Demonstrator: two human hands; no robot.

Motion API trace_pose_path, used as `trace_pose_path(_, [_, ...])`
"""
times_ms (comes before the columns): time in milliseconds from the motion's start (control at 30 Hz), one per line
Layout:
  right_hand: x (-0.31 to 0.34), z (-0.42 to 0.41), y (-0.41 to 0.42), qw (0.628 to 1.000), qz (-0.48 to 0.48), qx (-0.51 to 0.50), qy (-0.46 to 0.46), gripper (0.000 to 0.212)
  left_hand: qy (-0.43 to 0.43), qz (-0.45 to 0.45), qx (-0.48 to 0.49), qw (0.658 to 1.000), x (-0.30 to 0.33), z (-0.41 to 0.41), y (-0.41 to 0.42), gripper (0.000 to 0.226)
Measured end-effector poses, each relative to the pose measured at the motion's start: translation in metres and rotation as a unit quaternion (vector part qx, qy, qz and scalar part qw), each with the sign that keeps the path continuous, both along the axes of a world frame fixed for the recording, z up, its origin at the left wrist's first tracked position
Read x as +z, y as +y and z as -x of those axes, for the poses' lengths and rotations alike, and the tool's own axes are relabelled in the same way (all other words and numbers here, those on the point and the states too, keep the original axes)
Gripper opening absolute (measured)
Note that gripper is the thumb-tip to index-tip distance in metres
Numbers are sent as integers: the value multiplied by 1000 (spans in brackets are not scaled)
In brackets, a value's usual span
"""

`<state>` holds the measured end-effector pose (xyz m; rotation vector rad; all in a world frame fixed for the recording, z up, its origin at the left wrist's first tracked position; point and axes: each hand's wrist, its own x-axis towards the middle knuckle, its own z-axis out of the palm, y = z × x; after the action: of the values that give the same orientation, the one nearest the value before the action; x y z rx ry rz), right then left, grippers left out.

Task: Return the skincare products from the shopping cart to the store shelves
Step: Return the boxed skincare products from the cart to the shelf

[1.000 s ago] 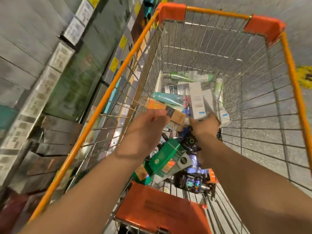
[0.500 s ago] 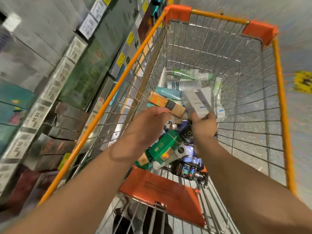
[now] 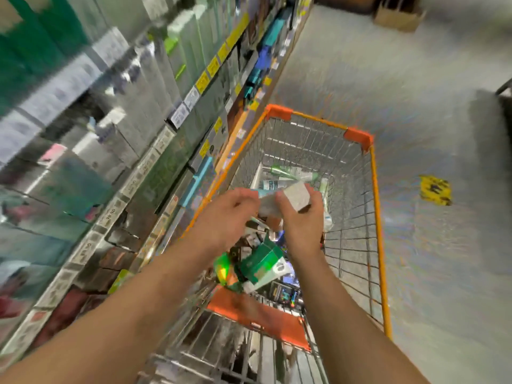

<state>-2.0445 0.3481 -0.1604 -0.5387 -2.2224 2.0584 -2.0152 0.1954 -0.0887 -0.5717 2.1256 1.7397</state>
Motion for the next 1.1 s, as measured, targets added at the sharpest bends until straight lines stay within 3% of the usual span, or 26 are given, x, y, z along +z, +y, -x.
trace_pose_path(167, [92,-23,-36,995,50,35,75,40,100,40,23,994,65,-17,-31,45])
trace_pose_path(300, [150,-37,-75,980,142,90,108,37,174,84,10,981,120,-35,-71,45])
trace_pose_path(567, [240,-60,-163,935,254,228,93,48,245,-7,-16,969,168,-87,-154,96])
trace_pose_path(667, [263,-68,-195,907,297,290,70,67,260,-20,14,965,173,-111,-181,98])
trace_pose_path(867, [297,-95,-268,881,288,375,25,120,282,15,50,958,197,-164,-230,95])
trace_pose_path(1000, [317,-116,-311,861,272,429,14,99,296,18,101,950,211,-192,-263,110])
trace_pose_path(1100, [335,-137,-341,856,239,459,18,103,311,38,129,941,224,-218,-283,101])
